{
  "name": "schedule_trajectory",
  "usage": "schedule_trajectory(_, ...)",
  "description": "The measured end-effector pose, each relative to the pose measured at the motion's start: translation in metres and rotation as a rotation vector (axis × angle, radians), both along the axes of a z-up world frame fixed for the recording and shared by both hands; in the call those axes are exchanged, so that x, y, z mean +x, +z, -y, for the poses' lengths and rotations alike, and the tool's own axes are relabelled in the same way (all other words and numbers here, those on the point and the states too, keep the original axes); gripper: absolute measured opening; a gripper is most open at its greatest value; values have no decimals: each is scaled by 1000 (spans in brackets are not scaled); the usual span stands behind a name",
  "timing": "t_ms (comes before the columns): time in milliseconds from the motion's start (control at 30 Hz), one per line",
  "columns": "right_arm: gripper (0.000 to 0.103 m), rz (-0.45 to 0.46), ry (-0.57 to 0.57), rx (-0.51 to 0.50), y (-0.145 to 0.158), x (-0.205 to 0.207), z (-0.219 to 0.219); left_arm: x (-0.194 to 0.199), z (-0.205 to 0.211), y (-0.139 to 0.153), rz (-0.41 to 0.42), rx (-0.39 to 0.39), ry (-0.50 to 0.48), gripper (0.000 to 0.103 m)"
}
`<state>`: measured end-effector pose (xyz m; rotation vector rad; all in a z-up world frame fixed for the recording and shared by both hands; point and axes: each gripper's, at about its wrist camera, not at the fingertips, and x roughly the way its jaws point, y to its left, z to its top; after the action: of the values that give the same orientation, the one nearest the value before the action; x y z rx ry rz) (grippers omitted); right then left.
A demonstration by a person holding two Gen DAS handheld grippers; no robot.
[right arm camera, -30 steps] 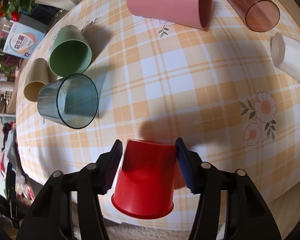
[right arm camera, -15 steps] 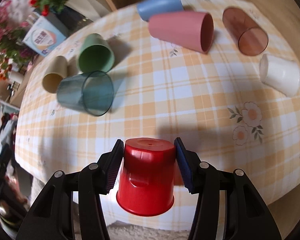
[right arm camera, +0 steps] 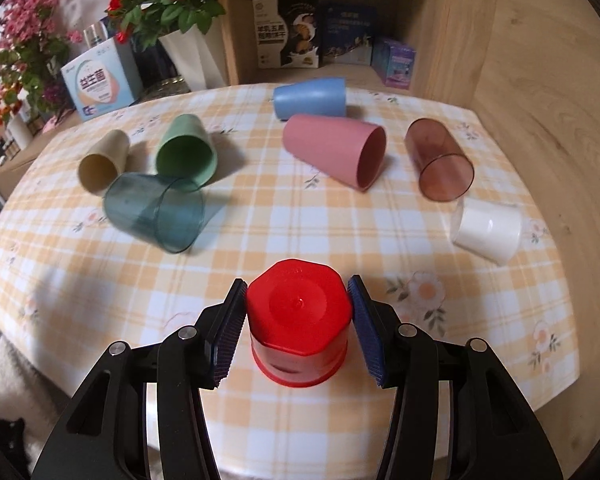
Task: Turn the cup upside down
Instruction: 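Set the red cup mouth-down on the table and open the right tool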
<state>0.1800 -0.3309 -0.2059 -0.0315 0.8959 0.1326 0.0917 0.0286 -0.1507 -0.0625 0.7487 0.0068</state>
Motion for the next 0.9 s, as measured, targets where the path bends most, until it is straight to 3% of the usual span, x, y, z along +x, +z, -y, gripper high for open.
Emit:
schedule_trajectory(467,50,51,-37,-29,-21,0,-12,-1,-5,0,-12,-5,21,97)
schedule_trajectory(733,51,17,-37,-13,-18,-5,-13,-2,-6,3,-18,-33,25,97)
schedule_trajectory(900,62,42,-45,11,-2,-14,-13,-7,-6,19,3,-38,6,97)
